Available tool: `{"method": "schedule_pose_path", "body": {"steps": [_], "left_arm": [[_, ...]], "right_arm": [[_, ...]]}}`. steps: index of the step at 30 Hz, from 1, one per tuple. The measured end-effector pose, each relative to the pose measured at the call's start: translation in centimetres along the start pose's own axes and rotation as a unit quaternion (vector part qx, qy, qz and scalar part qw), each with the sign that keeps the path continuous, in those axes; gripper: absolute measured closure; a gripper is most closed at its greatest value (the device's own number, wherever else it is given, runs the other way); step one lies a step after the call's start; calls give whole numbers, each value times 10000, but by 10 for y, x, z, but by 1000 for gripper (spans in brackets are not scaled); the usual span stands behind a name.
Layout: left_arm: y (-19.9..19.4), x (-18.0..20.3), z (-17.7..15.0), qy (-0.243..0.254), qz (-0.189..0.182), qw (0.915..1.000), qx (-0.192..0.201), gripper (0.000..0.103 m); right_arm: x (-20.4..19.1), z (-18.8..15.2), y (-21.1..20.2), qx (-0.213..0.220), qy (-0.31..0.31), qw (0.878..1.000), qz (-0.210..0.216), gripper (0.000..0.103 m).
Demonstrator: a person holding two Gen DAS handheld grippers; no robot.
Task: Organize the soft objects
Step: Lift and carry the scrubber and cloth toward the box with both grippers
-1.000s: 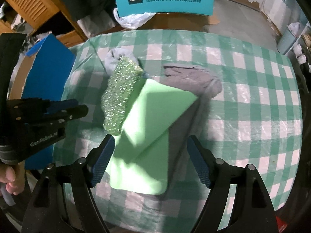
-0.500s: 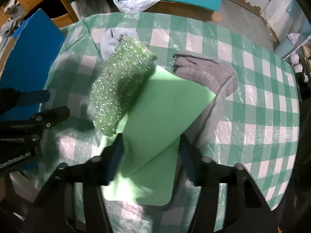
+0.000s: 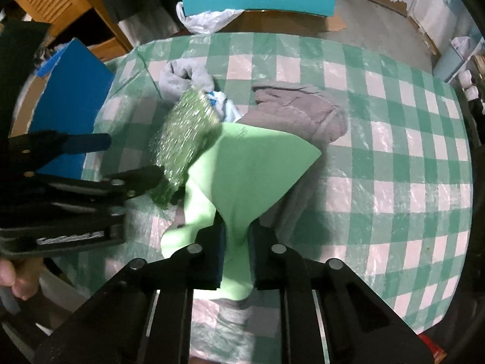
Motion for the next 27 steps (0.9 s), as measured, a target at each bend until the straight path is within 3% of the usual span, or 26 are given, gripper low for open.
{"method": "schedule_pose_path", "body": {"steps": [12, 18, 23, 27], "left_arm": [[20, 18, 15, 120, 167, 9997, -111, 21], [22, 21, 17, 182, -13, 9998, -33, 22], [23, 25, 13, 286, -286, 9991, -80, 67], [20, 29, 9, 350, -292, 9990, -18, 75]], "right_arm": [[37, 1, -19, 242, 371, 9989, 165, 91], [40, 2, -16, 250, 407, 9986, 231, 91], [42, 3, -9, 180, 536, 9978, 351, 89], [41, 6, 0, 69, 546, 9981, 277, 62]]}}
Point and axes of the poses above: each gripper's, at about its wrist camera, not at the fingertips, and y roughly the way its jaws point, x to its right, z to its top, the point moved 8 cm from there along y, roughly the way its jaws point, and after that the axes turned 12 degrees about -x, right-handed, at the moved point
